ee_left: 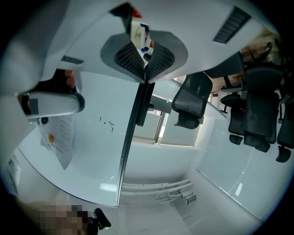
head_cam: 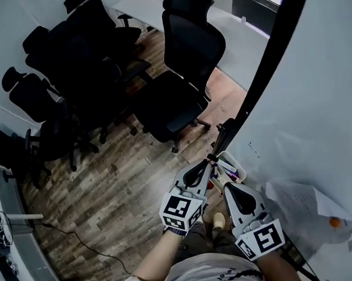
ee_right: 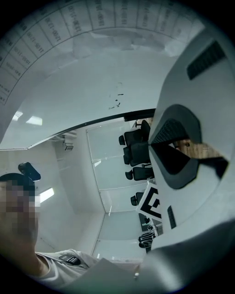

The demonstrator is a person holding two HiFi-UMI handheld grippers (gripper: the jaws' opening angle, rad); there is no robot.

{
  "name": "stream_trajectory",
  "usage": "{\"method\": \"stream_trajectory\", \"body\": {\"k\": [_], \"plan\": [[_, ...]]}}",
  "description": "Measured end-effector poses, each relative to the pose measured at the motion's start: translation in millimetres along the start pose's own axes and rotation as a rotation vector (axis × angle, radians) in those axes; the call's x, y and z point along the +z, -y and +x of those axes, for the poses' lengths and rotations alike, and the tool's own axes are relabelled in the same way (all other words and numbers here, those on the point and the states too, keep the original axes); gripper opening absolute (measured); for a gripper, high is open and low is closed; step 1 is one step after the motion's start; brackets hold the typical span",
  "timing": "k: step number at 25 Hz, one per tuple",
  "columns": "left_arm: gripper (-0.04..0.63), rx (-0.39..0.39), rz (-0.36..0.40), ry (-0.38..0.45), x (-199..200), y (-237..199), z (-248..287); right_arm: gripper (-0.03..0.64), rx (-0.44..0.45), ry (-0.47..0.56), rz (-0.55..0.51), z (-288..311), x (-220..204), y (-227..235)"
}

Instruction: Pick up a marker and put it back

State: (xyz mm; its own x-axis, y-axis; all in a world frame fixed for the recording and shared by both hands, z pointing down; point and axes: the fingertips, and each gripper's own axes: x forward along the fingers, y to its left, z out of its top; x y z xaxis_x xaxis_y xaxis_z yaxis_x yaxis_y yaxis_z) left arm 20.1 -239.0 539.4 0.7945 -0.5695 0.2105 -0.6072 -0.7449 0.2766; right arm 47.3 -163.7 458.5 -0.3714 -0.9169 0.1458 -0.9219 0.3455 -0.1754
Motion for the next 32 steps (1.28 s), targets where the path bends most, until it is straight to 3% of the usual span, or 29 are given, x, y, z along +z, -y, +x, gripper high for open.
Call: {"method": "stream_trajectory", "body": {"k": [2,5,12,17,22,32], "plan": [[0.034,-0.011,-0.011,-0.011,-6,-6,7,0.012,-0.010,-0.005,0.004,3,-3,2],[0.127,-0.030,-0.046,-0.024,-13,-16,16,0.011,-0.021,-0.013,0.008,7,-5,2],[0.158,-0.114,-0.123,-0.071,-34,-20,38,0.011,-0.033,-0.027,0.014,20,-13,7],[0.161,-0.177,-0.166,-0.100,-42,-15,49,0.012,-0.045,-0.033,0.014,24,-16,12],[0.160,-0.197,-0.125,-0.121,-46,-8,53,0.011,-0.057,-0.039,0.016,24,-18,14],[0.089,-0.203,-0.077,-0.034,-22,11,47,0.011,-0.059,-0.037,0.014,15,-15,17]]}}
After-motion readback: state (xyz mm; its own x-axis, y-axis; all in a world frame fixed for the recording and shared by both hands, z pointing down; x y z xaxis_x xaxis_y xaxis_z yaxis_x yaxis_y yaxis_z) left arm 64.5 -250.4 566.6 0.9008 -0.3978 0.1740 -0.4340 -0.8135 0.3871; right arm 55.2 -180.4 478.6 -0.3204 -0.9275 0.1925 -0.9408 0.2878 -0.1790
